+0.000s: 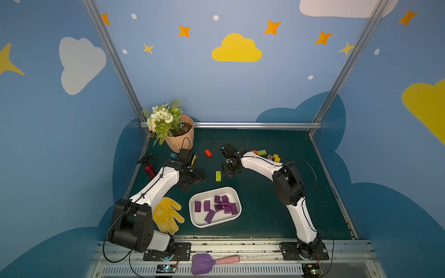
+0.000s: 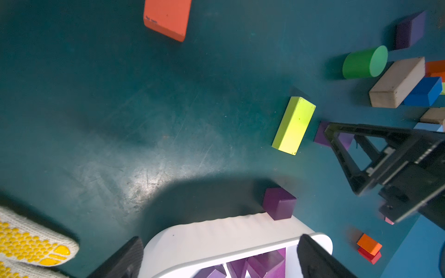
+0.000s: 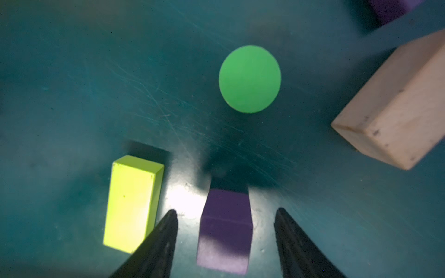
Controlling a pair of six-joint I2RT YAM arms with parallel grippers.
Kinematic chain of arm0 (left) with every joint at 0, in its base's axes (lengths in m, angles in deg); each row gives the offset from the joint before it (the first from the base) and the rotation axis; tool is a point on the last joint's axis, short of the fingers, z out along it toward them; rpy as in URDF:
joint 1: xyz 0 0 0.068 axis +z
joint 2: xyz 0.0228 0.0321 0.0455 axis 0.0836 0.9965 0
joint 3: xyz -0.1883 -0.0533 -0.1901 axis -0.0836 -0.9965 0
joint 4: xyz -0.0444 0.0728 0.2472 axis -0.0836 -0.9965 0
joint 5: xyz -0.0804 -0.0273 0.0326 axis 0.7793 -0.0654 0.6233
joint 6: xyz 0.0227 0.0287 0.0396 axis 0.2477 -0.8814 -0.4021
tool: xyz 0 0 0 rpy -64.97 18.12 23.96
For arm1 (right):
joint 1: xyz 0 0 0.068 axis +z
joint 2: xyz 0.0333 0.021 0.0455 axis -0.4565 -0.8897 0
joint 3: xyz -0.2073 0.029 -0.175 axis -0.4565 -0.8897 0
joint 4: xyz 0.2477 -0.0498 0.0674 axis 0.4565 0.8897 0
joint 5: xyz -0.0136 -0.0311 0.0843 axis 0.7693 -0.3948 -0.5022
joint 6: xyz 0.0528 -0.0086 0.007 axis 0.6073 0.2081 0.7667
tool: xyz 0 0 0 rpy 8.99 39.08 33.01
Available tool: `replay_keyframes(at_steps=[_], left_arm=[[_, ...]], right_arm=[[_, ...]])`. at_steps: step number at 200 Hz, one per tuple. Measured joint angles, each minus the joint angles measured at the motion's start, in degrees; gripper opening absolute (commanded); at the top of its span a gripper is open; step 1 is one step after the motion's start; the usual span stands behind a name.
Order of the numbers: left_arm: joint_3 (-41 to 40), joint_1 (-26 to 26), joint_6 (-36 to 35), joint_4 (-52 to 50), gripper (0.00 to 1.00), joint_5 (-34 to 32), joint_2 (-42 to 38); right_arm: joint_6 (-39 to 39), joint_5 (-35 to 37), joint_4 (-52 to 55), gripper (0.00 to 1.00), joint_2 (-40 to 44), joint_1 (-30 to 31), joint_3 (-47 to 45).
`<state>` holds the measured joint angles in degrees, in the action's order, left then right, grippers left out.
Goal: Pick purple bricks into the storage bin
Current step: Pick up the building block from the center of the board.
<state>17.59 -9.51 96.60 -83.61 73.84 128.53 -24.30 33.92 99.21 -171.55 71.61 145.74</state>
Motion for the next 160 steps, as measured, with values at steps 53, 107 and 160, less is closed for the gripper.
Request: replay_keyframes(at_steps=[53,107,160], left_arm=[[0.0,0.0,0.0,0.02,1.0,0.0,0.0],[0.0,0.0,0.0,0.17,1.0,0.28,0.39],[0.0,0.11,0.0,0.17,1.0,0.79,0.92]], right_arm=[[0.68,0.02,0.2,0.55,-1.73,-0.02,0.92],[0.83,0.04,0.28,0.39,-2.29,-0.15,1.09],[0.66,0.04,0.59,0.31,-2.29,-0.17,1.73]])
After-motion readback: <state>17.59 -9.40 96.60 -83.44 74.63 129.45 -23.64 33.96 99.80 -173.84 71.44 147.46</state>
